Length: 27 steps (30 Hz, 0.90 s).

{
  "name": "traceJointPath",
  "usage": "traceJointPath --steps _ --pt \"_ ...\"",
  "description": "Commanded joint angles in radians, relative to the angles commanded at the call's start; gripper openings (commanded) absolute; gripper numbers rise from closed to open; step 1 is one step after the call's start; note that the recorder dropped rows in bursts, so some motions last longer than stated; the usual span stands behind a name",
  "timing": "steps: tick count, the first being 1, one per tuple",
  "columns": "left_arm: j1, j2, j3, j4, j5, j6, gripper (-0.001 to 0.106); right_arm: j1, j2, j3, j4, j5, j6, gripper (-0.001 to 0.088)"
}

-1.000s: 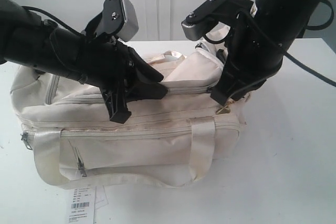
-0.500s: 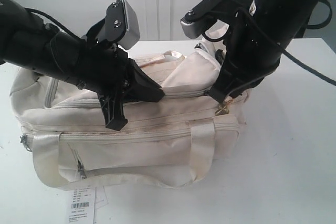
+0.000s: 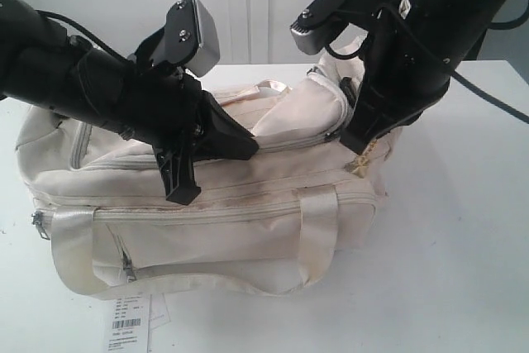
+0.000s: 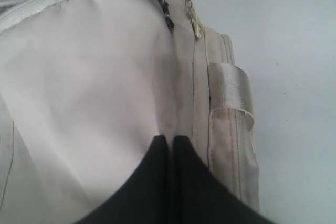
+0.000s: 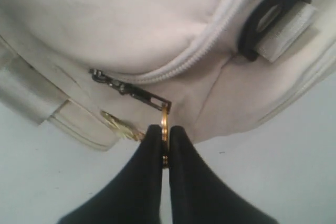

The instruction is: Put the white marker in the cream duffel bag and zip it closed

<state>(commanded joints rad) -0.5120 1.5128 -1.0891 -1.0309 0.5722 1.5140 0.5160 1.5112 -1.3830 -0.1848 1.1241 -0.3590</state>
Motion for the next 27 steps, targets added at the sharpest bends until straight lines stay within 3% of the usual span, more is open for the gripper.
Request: traceJointPath --steps 27 --pt "0.0 0.0 0.0 0.0 0.027 0.011 0.0 0.0 0.0 0.0 -0.135 -0.188 -0.004 0.0"
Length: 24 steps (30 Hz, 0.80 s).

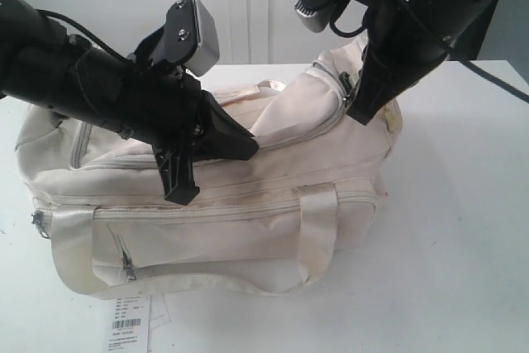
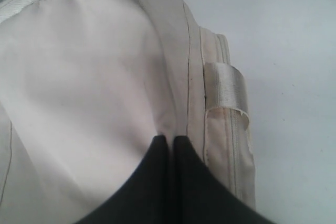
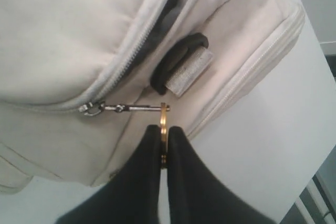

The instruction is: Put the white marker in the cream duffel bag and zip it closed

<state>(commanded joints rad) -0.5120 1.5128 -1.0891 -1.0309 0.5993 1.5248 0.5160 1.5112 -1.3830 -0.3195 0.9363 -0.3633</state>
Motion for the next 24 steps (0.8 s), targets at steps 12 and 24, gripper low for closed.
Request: traceJointPath --steps 12,24 --pt "0.0 0.0 0.0 0.0 0.021 0.023 0.0 0.0 0.0 0.0 -0.072 -0.067 0.0 0.0" --pt "0.0 0.0 0.0 0.032 0.031 0.023 0.0 0.0 0.0 0.0 -0.123 -0.146 0.0 0.0"
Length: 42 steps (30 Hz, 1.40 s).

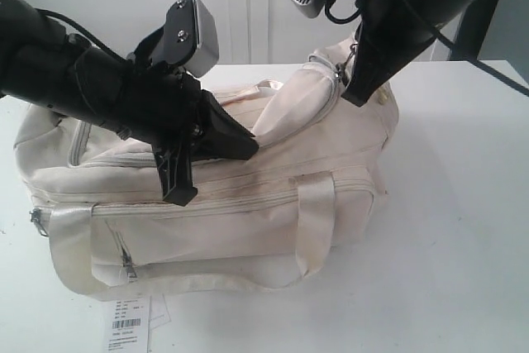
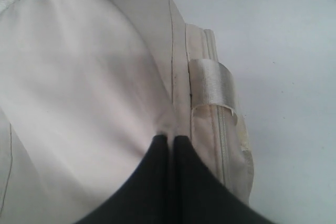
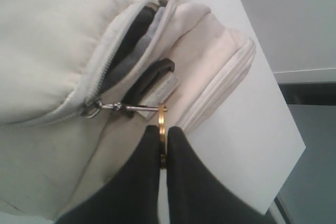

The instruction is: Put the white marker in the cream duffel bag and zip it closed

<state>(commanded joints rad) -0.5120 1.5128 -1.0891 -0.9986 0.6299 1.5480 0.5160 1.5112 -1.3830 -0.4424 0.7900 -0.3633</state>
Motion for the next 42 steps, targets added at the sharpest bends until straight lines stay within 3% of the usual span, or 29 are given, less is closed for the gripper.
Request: traceJointPath --steps 6,8,10,13,14,15,17,20,22,26,27,29,37,42 --pt "0.0 0.0 0.0 0.019 -0.042 -0.021 0.0 0.0 0.004 0.0 -0.002 0.06 0.0 0.0" --pt "0.0 0.0 0.0 0.017 -0.08 -0.052 0.006 0.0 0.004 0.0 0.01 0.082 -0.012 0.0" --pt "0.0 0.0 0.0 0.017 -0.125 -0.084 0.02 0.0 0.004 0.0 0.044 0.102 -0.05 0.0" --pt "0.0 -0.004 0.0 0.011 -0.187 -0.125 0.05 0.0 0.002 0.0 0.146 0.121 -0.143 0.0" --pt "0.0 -0.02 0.0 0.0 -0.218 -0.182 0.065 0.0 0.002 0.0 0.187 0.129 -0.21 0.0" --pt "0.0 -0.03 -0.004 -0.009 -0.222 -0.201 0.067 0.0 0.002 0.0 0.192 0.131 -0.228 0.0" --pt "0.0 -0.091 -0.013 -0.024 -0.208 -0.237 0.067 0.0 0.002 0.0 0.192 0.134 -0.248 0.0" --pt "-0.005 -0.153 -0.013 -0.093 -0.045 -0.237 0.067 0.0 0.002 0.0 0.136 0.117 -0.265 0.0" --pt "-0.062 -0.146 0.015 -0.138 -0.062 -0.236 0.067 0.0 0.002 0.0 0.12 0.109 -0.263 0.0" --pt "-0.299 -0.102 0.031 -0.138 -0.448 -0.21 0.067 0.0 0.002 0.0 0.129 0.118 -0.187 0.0" --pt "-0.349 -0.082 0.031 -0.138 -0.573 -0.213 0.067 0.0 0.002 0.0 0.13 0.121 -0.175 0.0" --pt "-0.425 -0.043 0.031 -0.136 -0.706 -0.18 0.067 0.0 0.002 0.0 0.131 0.127 -0.17 0.0" --pt "-0.478 0.044 0.031 -0.146 -0.962 -0.166 0.067 0.0 0.002 0.0 0.131 0.123 -0.162 0.0" --pt "-0.478 0.071 0.029 -0.146 -0.985 -0.168 0.062 0.0 0.002 0.0 0.131 0.107 -0.154 0.0"
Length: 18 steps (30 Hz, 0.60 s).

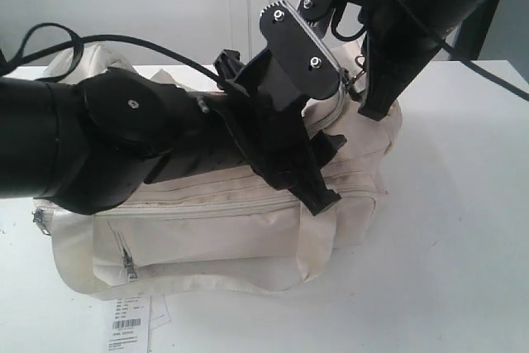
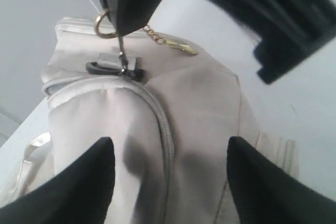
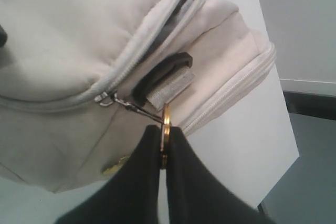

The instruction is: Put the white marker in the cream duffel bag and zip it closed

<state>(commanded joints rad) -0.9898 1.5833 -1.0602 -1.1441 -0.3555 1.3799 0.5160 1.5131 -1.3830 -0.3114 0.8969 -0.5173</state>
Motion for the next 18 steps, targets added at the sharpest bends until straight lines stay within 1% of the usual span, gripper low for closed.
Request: traceJointPath --steps 5,6,8,10,12,13,18 --pt "0.0 0.033 0.0 0.007 0.003 -0.002 0.061 0.0 0.0 0.0 0.0 -0.002 0.002 0.0" --pt "0.0 0.041 0.0 0.008 0.0 -0.002 0.058 0.0 0.0 0.0 0.0 -0.002 0.002 0.0" --pt "0.0 0.048 0.0 0.008 -0.002 -0.002 0.048 0.0 0.0 0.0 0.0 -0.002 0.002 0.0" --pt "0.0 0.05 0.0 0.008 -0.002 -0.002 0.028 0.0 0.0 0.0 0.0 -0.002 0.002 0.0" --pt "0.0 0.05 0.0 0.002 -0.002 -0.002 0.005 0.0 0.0 0.0 0.0 -0.006 0.001 0.0" --pt "0.0 0.05 0.0 0.0 -0.002 0.001 0.0 0.0 0.0 0.0 -0.002 -0.006 0.001 0.0" --pt "0.0 0.05 0.0 -0.006 -0.002 -0.017 0.0 0.0 0.0 0.0 -0.004 -0.041 0.001 0.0"
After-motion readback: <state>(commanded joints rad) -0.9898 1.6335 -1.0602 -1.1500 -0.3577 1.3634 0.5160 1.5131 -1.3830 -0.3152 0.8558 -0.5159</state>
